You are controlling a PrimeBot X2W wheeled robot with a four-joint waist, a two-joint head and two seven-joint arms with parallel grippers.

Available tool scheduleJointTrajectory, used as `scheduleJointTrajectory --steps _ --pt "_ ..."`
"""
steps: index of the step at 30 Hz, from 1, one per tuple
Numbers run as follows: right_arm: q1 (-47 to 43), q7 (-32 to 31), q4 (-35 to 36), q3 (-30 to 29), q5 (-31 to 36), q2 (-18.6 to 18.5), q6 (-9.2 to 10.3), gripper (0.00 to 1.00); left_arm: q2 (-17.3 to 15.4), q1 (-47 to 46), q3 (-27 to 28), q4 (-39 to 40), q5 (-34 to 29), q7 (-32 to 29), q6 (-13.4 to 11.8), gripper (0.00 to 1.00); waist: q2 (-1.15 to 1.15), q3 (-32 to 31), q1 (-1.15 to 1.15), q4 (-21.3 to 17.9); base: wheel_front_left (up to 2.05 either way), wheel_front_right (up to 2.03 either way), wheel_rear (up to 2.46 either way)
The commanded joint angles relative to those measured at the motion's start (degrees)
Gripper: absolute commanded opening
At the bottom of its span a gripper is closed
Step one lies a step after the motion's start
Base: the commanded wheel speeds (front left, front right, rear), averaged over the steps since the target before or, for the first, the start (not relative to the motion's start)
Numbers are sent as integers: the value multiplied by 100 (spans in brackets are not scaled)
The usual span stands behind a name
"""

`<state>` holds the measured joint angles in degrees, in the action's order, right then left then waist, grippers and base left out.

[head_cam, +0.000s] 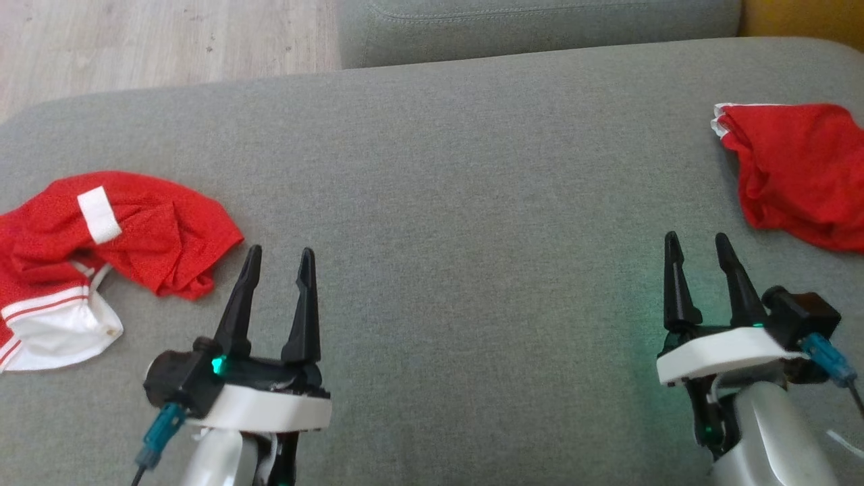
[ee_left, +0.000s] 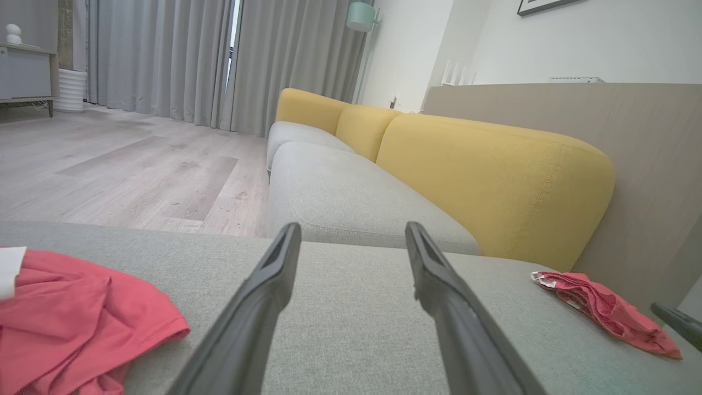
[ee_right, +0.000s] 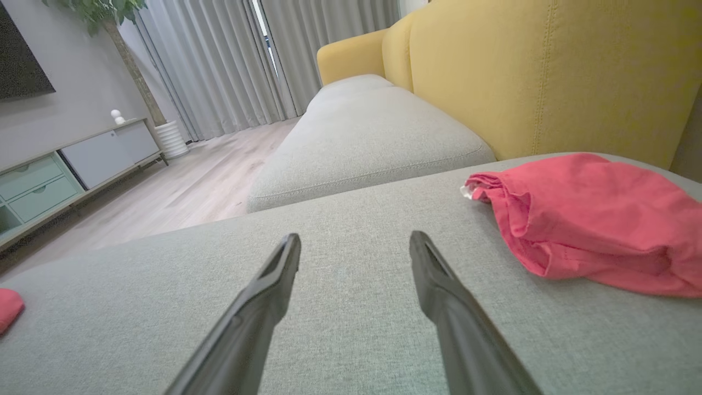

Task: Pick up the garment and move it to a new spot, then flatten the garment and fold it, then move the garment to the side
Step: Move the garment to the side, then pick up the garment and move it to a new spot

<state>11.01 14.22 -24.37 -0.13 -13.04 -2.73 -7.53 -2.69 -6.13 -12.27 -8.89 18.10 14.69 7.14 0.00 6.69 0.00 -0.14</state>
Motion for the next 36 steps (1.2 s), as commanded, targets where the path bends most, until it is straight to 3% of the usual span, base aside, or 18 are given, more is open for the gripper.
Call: scheduleJointTrajectory --steps 1,10,27,36 --pt "69 72 265 123 31 -16 4 100 -19 -51 174 178 -32 31 25 100 0 -10 0 -4 0 0 0" --pt "-73 76 666 92 81 -15 4 100 -19 -37 164 178 28 31 -4 100 0 -59 0 -26 0 0 0" --pt "-153 77 806 86 51 -15 4 100 -19 -34 171 162 17 31 -8 100 0 -67 0 -65 0 0 0" --pt "-175 77 929 202 36 -15 4 100 -19 -22 211 136 26 31 -33 100 0 -136 0 105 0 0 0"
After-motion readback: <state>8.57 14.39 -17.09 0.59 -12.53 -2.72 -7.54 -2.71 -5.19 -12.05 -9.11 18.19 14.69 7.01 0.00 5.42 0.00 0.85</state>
